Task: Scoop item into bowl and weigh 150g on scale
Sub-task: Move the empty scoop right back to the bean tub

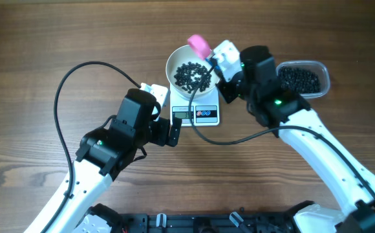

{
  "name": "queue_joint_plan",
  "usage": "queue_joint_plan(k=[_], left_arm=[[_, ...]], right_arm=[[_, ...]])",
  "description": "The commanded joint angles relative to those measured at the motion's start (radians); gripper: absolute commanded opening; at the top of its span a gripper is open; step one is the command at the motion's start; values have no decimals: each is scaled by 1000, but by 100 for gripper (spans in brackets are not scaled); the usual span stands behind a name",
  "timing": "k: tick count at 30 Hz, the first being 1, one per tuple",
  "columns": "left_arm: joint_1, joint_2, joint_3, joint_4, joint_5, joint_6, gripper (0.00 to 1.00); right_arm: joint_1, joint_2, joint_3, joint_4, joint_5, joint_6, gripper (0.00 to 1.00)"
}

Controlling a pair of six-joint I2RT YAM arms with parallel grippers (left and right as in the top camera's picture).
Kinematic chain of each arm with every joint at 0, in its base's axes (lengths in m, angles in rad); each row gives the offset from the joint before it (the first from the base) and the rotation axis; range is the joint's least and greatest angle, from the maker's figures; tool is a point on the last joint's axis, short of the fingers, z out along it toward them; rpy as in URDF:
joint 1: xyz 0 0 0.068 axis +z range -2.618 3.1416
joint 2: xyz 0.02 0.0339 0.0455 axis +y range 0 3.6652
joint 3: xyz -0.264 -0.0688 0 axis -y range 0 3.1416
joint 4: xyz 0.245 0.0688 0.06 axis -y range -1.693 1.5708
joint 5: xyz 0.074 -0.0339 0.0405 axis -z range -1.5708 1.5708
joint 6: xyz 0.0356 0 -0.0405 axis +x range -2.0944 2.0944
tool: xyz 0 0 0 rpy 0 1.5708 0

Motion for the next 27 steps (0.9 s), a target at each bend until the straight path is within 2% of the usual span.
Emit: queue_joint_plan(k=[1,4,5,7,13,27], left_arm=[[-5,1,3,0,-6,20,100],[-5,1,3,0,-6,20,100],[-5,1,3,0,-6,20,100],[-5,1,3,0,-6,20,100],[-5,1,3,0,-6,20,100],[-5,1,3,0,-6,20,100]], right_arm=[[-106,-83,-2,-10,-12,71,4],[-220,-118,-2,-41,-12,125,4],[-311,-137,-2,-82,-11,130,4],[-392,-147,-3,-142,-11,114,4],[-558,-141,-3,-301,42,113,4],[-594,-81,-3,-379,207,174,4]])
